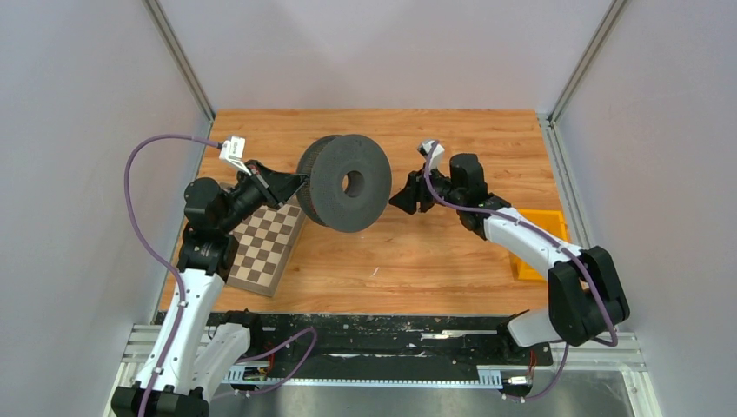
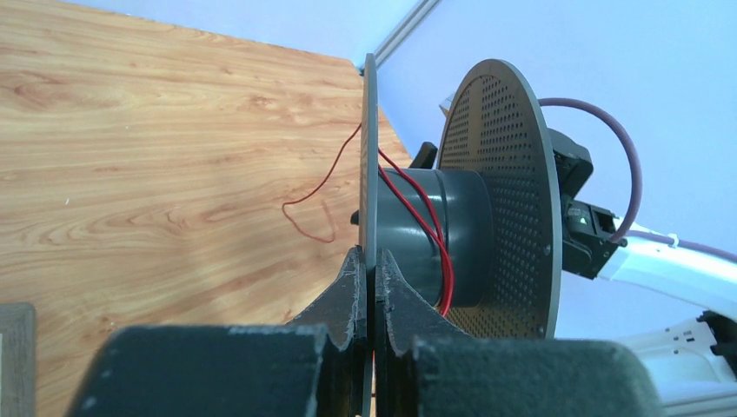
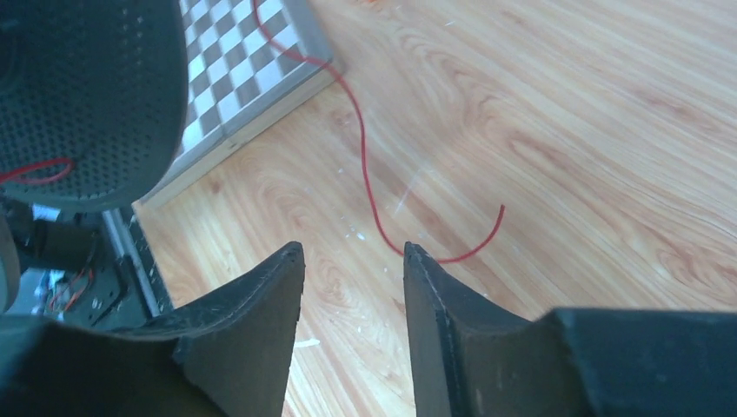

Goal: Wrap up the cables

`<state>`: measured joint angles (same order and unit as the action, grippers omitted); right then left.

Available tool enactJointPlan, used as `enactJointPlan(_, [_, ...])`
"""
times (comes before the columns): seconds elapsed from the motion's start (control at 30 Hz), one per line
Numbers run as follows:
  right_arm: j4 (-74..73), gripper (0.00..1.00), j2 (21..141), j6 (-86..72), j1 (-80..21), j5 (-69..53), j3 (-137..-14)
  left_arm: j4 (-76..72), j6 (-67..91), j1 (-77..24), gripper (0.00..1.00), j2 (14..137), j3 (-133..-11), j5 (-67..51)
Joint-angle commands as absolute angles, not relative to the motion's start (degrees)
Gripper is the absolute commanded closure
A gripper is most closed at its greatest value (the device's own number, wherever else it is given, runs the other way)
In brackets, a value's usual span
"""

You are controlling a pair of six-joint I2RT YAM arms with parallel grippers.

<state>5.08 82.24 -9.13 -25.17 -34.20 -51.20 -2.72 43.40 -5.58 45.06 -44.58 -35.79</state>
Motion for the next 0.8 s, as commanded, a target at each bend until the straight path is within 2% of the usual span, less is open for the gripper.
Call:
enactJointPlan(0.0, [12.64, 0.54, 77.82, -20.79, -24.16, -21.59, -49.02, -7.32, 47.06, -5.29, 1.0, 43.47, -45.6, -33.4])
enactJointPlan(0.23, [25.16, 0.51, 76.78, -41.81, -23.0, -18.44, -41.34, -11.0, 51.5, -5.28, 1.0, 42.46, -44.51, -32.06])
enactJointPlan(0.53, [37.76, 0.46, 82.02, -49.11, -23.0, -19.54, -38.97, -11.86, 53.6, -5.29, 1.0, 41.11, -43.26, -30.72])
enactJointPlan(0.77, [39.29, 0.46, 86.72, -52.16, -23.02, -17.36, -40.75, -13.93, 55.95, -5.28, 1.0, 41.18, -42.8, -31.07])
